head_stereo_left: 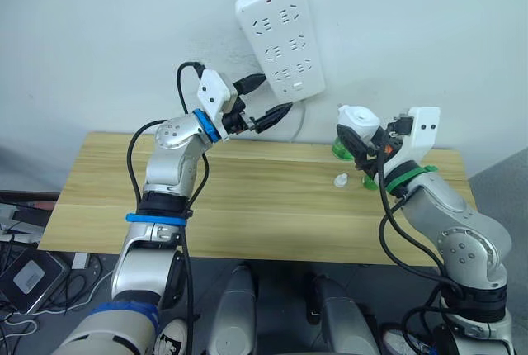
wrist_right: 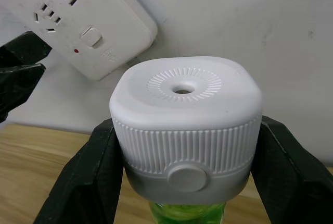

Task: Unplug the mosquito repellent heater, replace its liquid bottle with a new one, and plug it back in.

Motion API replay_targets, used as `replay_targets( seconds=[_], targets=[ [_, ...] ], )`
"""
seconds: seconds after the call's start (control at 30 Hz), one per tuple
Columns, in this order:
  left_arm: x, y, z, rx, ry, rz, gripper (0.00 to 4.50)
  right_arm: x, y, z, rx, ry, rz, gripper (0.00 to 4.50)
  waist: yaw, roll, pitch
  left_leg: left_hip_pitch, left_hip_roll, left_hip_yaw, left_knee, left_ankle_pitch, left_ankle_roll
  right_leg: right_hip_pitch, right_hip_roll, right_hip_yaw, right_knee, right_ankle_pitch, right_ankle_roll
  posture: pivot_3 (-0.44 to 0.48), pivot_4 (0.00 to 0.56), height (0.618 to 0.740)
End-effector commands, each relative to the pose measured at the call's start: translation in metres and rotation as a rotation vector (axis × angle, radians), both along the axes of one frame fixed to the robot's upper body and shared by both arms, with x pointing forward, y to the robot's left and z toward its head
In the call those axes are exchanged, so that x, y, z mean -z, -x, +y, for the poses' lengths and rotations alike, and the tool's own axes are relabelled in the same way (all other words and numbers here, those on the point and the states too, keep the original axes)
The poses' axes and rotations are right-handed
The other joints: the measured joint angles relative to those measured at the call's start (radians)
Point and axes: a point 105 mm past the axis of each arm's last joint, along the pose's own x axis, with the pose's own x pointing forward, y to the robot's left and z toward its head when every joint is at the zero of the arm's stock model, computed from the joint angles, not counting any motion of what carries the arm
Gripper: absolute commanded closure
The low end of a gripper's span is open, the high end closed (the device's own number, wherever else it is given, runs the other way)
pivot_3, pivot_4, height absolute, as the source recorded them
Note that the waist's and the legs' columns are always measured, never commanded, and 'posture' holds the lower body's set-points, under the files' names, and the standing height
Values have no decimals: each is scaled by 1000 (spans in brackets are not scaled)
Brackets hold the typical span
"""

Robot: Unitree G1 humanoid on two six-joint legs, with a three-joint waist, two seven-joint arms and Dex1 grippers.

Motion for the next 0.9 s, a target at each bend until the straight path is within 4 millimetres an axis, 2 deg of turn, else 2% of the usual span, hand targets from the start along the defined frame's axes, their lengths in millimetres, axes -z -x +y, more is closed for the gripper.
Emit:
replay_targets(
  seconds=[0.03, 0.13, 0.43, 0.53, 0.67, 0.9],
  targets=[
    [-21, 0, -10, 65, 33, -39, 0, -15, 9, 1, -7, -10, -68, 1531, 1, 0, 0, 0, 0, 0, 0, 0, 0, 0, 0, -1, 0, 0, 0, 201, 302, 740],
    [-27, -1, -11, 105, 44, -26, 0, -16, 11, 1, -8, -11, -69, 1531, -1, 0, 0, -1, 0, -1, 1, 0, 0, 0, 0, -1, 0, 0, 0, 196, 301, 740],
    [-34, 15, -17, 268, 47, 33, 0, -23, 18, 6, -46, -13, -86, 1531, -2, 0, 0, -2, 0, -5, 0, 0, 0, 0, 0, -6, 0, 1, -2, 190, 299, 740],
    [-41, 15, -16, 277, 88, 53, 0, -22, 20, 6, -54, -22, -82, 1531, -2, 0, 0, -3, 0, -7, 0, 0, 0, 0, -1, -7, 0, 1, -2, 190, 296, 740],
    [-36, -1, -5, 181, 64, 54, 0, -21, 20, 6, -51, -21, -78, 1531, -1, 0, 0, -3, 0, -8, 1, 1, 0, 0, -1, -9, 0, 1, -2, 187, 292, 740],
    [-50, 4, -8, 257, 89, 44, 0, -21, 20, 7, -53, -21, -78, 1531, -3, 0, 0, -3, 0, -10, 0, 1, 0, 0, -1, -11, 0, 1, -3, 187, 284, 740]
  ],
)
